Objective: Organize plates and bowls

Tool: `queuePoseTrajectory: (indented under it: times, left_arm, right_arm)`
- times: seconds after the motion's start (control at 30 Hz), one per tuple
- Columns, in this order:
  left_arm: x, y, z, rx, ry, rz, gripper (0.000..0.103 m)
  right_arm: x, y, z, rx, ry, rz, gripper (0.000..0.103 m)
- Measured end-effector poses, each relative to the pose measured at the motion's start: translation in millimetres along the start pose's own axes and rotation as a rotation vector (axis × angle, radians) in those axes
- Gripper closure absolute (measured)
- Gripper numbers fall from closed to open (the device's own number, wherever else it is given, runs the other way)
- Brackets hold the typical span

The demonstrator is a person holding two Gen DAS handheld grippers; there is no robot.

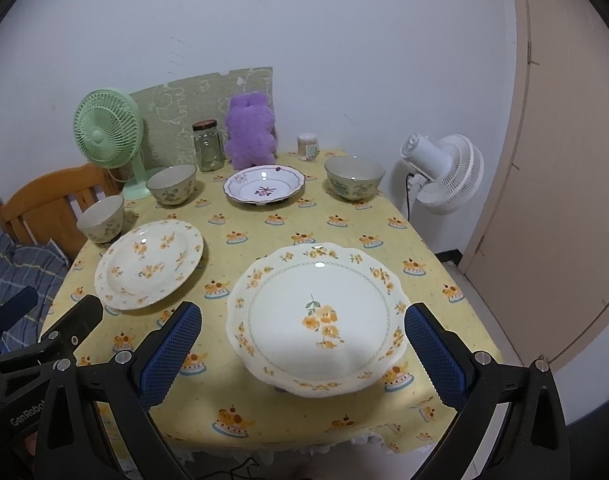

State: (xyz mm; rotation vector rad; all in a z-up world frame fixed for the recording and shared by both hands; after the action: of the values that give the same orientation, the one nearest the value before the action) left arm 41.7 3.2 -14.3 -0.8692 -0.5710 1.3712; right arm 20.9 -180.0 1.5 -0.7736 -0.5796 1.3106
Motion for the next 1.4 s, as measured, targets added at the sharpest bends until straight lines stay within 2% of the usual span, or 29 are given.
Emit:
queuePoseTrajectory:
  times: [0.17, 0.37, 0.47, 0.67, 0.93, 1.1, 1.27, 1.4]
  left_arm:
    - [-9.1, -5.5, -16.8, 0.018, -0.001, -0.017, 0.004]
    - [-29.1, -15.7, -53.5, 0.059, -0.007, -0.020, 0.008]
    - [-38.6, -17.5, -69.5, 0.081, -0.011, -0.010, 0.010]
    - [-56.5, -10.9, -114.2, 0.178, -0.029, 0.023, 0.015]
    - [-77.1, 10.8, -163.6, 0.324, -0.057, 0.059, 0.022]
    - [-87.3, 20.6, -182.7, 0.383, -0.063, 0.075, 0.028]
    - [-91.4, 27.5, -194.2, 0.434, -0.066, 0.088, 0.037]
    - [-89.8, 31.1, -200.9, 0.463, -0.085, 0.095, 0.041]
  right_arm:
    - [-8.0, -5.7, -13.3, 0.008, 0.016, -0.005, 0.001]
    - [-23.5, -19.4, -48.2, 0.031, 0.012, 0.005, 0.001]
    - [-31.9, -26.4, -69.3, 0.061, -0.005, 0.009, 0.006]
    - [-47.3, -29.0, -122.3, 0.159, -0.024, 0.035, 0.008]
    - [-64.2, -16.3, -178.9, 0.295, -0.036, 0.063, 0.011]
    - [-70.2, -4.4, -204.9, 0.382, -0.056, 0.079, 0.018]
    - [-69.7, 2.3, -216.8, 0.420, -0.074, 0.096, 0.033]
    - [-68.4, 7.3, -224.8, 0.451, -0.080, 0.109, 0.038]
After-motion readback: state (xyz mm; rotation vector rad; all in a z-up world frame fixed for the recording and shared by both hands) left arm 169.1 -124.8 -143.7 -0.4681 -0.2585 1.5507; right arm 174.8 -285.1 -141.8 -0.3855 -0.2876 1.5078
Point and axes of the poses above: each gripper's, at about its wrist camera, not at the fingertips, and z roughly against the way its jaws point, x to its left, y to its underside, the point moved 3 cm from there along -z, roughly the way its jaws point, and after that the axes turned 7 degrees about y, right-handed, at the moved point
